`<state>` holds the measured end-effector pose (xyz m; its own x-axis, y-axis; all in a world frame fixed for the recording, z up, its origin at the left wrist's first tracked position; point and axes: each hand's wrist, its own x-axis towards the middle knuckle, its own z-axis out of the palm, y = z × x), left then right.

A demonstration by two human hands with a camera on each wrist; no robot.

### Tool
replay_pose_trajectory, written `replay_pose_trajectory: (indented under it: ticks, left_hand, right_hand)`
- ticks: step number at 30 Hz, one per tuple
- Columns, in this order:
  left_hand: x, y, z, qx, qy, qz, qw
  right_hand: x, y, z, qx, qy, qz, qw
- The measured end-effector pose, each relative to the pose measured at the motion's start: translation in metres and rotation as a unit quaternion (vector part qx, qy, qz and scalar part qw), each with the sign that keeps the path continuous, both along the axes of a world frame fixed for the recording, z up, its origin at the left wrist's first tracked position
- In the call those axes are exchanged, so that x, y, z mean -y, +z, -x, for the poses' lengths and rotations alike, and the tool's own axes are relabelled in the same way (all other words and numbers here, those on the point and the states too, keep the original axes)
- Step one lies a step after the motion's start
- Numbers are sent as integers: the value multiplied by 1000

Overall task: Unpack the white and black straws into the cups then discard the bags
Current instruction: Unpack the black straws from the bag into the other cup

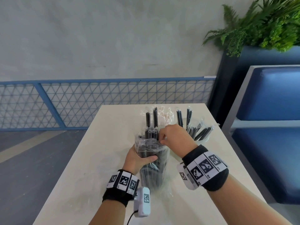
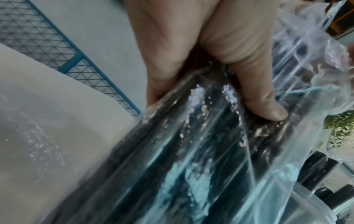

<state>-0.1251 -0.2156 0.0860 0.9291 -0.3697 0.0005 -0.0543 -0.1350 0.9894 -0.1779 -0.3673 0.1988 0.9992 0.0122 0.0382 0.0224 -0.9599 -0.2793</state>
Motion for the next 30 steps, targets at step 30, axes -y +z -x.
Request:
replay_pose_trajectory:
  ticks: [30]
  left_hand:
    - [9, 8, 17, -25, -12, 25, 999]
  right_hand:
    - [-37, -47, 14, 308, -89, -440, 839]
